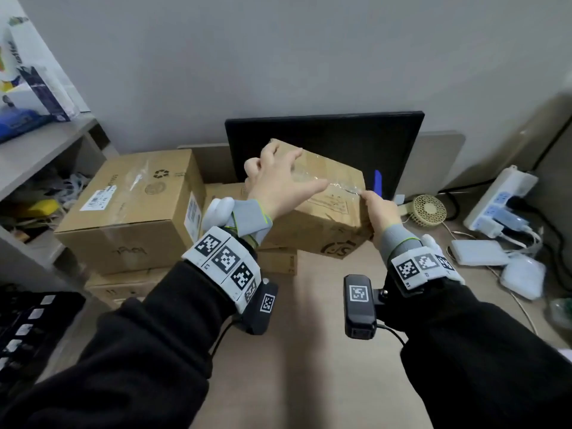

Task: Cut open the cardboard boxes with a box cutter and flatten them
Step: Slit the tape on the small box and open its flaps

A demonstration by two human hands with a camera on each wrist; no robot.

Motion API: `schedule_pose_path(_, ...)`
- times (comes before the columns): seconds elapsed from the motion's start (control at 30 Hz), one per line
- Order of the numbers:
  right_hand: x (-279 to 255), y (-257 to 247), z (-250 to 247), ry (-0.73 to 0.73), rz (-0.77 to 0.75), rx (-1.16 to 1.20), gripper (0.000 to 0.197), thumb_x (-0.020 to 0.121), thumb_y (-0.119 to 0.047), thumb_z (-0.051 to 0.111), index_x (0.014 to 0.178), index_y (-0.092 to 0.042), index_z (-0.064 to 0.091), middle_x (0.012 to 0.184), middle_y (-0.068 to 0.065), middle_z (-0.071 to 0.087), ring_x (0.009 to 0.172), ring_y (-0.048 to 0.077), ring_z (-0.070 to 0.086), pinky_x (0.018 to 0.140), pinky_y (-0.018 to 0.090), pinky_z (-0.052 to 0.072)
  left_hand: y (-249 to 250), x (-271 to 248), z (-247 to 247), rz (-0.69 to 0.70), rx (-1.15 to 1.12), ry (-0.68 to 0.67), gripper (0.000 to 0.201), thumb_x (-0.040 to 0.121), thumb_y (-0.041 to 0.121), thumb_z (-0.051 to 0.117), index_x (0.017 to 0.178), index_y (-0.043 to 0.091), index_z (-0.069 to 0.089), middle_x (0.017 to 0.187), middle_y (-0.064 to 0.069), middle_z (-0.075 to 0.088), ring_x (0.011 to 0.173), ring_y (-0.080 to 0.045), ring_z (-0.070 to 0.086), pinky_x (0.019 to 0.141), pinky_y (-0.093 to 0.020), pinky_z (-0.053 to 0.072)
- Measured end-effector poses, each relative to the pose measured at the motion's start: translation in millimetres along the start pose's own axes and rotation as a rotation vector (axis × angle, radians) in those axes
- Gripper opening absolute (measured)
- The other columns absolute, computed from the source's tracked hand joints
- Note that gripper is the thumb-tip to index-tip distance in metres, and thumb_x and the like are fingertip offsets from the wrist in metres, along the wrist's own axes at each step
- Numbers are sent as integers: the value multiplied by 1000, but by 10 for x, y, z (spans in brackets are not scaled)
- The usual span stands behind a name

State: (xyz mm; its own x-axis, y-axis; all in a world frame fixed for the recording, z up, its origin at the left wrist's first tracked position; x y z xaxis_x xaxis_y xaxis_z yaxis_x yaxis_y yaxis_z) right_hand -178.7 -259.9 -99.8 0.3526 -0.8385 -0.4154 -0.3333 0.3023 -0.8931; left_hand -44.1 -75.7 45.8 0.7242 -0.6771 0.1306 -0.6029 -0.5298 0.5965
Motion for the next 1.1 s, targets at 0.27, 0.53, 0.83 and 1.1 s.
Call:
schedule_pose_path(0.27,-135,944,-611,48,235,-57,55,64,-48,53,106,-13,50,93,9,59,96,33,61,95,48,48,108,-475,1020,58,46,-180,83,65,65,50,140,33,39,152,15,5,132,-26,11,110,-37,25)
schedule_pose_path(0.53,20,1985,-563,-24,410,-84,78,49,-63,59,108,-13,59,103,9,64,96,30,62,96,41,47,-308,-861,1644,25,236,-482,81,75,62,54,147,33,28,155,8,-3,131,-30,9,110,-41,19)
schedule_pose_path(0.83,-149,1834,-75,-170,318,-284,29,77,-45,54,77,-16,56,83,7,58,80,29,59,92,44,52,-1392,-952,1816,-347,168,-568,75,84,53,61,148,30,29,151,-3,10,133,-37,18,111,-39,20)
schedule_pose_path(1.1,-251,1844,368,-312,314,-219,35,86,-42,53,67,-14,46,63,3,48,66,25,51,78,36,49,-1689,-610,1554,-359,366,-417,50,83,41,63,128,25,46,133,-6,29,122,-30,26,101,-38,30)
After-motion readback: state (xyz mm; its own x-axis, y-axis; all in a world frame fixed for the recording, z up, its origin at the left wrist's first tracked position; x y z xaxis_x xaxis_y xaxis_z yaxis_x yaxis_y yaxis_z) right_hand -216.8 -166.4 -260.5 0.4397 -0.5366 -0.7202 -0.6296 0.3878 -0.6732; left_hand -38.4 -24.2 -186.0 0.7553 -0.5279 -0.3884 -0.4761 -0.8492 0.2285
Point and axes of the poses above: each hand's wrist, its own x-axis towards the middle knuckle, its own z-axis out of the palm, y = z × x, the point moved 9 cm from there along x, towards the middle knuckle
